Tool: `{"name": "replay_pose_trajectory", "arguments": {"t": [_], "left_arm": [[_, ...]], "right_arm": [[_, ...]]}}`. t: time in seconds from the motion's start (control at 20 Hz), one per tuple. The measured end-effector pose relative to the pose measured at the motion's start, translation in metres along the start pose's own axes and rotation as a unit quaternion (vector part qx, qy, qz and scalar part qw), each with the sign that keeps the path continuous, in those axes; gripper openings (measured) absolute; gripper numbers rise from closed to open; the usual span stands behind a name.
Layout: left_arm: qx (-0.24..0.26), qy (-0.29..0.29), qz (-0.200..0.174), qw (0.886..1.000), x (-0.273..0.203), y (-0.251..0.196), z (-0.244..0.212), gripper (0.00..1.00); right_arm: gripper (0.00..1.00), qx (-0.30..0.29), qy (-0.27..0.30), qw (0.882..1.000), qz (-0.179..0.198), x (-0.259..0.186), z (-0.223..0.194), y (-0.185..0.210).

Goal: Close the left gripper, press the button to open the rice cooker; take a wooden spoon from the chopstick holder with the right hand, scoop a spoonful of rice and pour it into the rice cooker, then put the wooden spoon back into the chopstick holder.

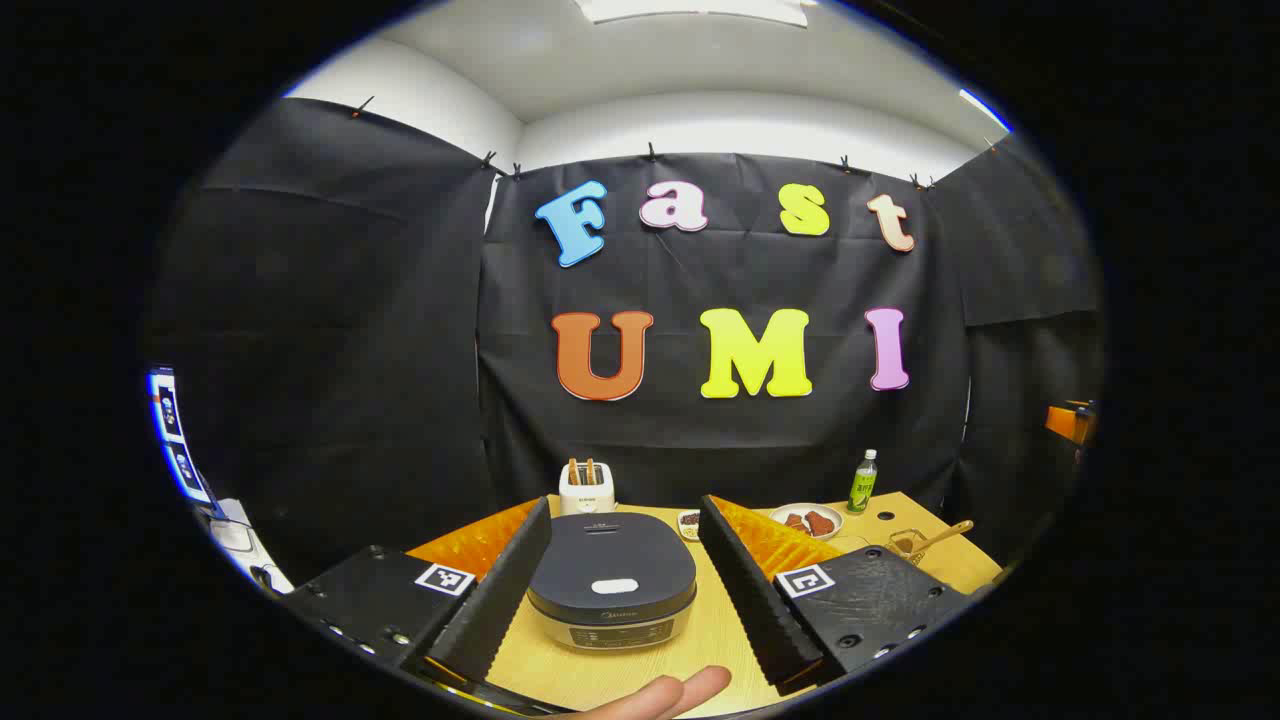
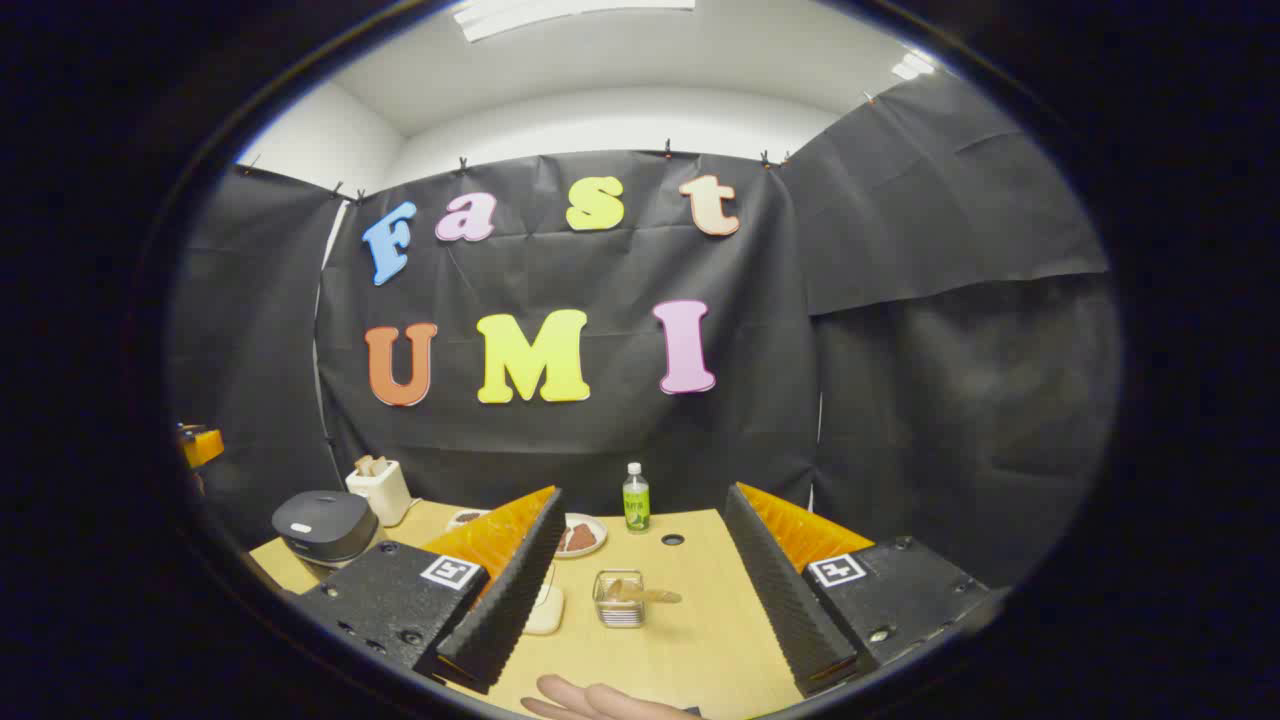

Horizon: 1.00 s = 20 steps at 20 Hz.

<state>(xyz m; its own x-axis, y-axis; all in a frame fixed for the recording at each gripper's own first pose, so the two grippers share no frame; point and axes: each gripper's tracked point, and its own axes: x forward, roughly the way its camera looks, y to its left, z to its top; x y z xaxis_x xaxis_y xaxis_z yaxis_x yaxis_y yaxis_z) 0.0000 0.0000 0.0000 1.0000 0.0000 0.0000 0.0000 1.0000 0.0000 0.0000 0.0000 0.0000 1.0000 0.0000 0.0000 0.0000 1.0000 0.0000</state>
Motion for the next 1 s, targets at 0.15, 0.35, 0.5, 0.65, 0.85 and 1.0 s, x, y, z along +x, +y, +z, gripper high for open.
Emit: {"name": "replay_pose_trajectory", "arguments": {"t": [0.15,0.35,0.5,0.65,0.85,1.0], "left_arm": [[-0.001,0.005,0.002,1.000,0.001,0.000,-0.004,0.94],[0.007,0.003,0.007,1.000,0.007,-0.002,-0.009,0.94],[0.005,0.002,0.004,1.000,0.009,-0.006,-0.011,0.94],[-0.001,0.000,0.009,1.000,0.014,-0.006,-0.013,0.94],[-0.011,0.023,0.002,1.000,0.027,-0.007,-0.032,0.94],[0.007,0.034,0.001,0.999,0.039,-0.004,-0.047,0.70]], "right_arm": [[1.00,-0.009,-0.016,1.000,-0.012,-0.004,0.004,-0.010],[1.00,-0.039,-0.054,0.996,-0.065,-0.013,0.020,-0.034],[1.00,-0.042,-0.057,0.996,-0.057,-0.022,0.022,-0.031],[1.00,-0.044,-0.060,0.996,-0.059,-0.025,0.023,-0.037],[1.00,-0.048,-0.074,0.994,-0.059,-0.026,0.024,-0.037],[1.00,-0.051,-0.079,0.994,-0.051,-0.023,0.020,-0.034]]}}
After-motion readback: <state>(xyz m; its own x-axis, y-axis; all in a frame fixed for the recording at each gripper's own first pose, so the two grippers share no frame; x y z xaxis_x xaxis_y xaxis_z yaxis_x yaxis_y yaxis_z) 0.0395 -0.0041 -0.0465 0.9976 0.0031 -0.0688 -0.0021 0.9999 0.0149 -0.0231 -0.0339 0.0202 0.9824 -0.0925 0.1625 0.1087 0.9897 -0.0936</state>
